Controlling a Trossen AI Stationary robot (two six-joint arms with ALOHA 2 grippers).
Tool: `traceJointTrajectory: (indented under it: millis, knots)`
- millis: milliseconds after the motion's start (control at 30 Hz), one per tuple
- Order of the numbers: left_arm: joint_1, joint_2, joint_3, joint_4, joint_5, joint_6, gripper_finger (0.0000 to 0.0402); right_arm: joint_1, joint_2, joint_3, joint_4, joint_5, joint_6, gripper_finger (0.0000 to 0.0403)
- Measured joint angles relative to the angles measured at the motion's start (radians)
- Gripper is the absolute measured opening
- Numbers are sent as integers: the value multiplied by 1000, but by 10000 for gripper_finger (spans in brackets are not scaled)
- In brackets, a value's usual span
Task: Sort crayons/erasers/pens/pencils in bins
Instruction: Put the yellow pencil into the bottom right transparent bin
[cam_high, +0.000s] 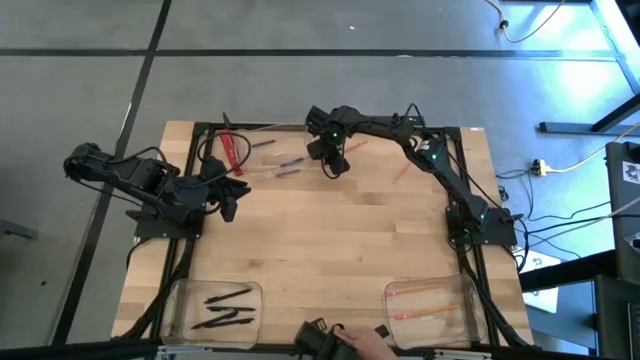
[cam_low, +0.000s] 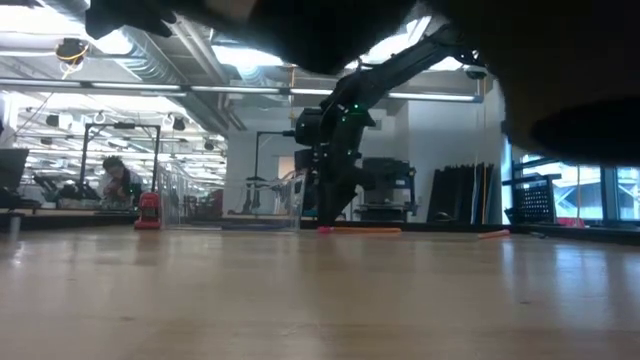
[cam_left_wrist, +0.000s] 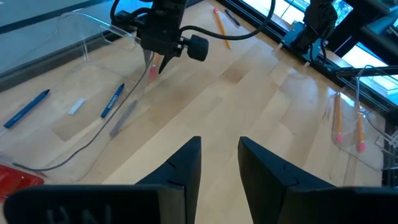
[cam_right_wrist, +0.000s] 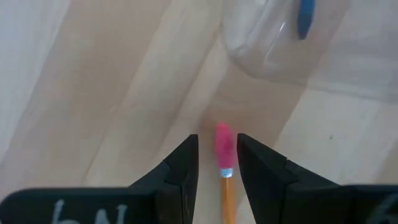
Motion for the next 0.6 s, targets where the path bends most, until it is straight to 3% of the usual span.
traceJointTrajectory:
  millis: [600]
  knots:
    - [0, 0, 0, 0, 0, -1, 97, -22, 8, 0, -2, -1, 57, 113]
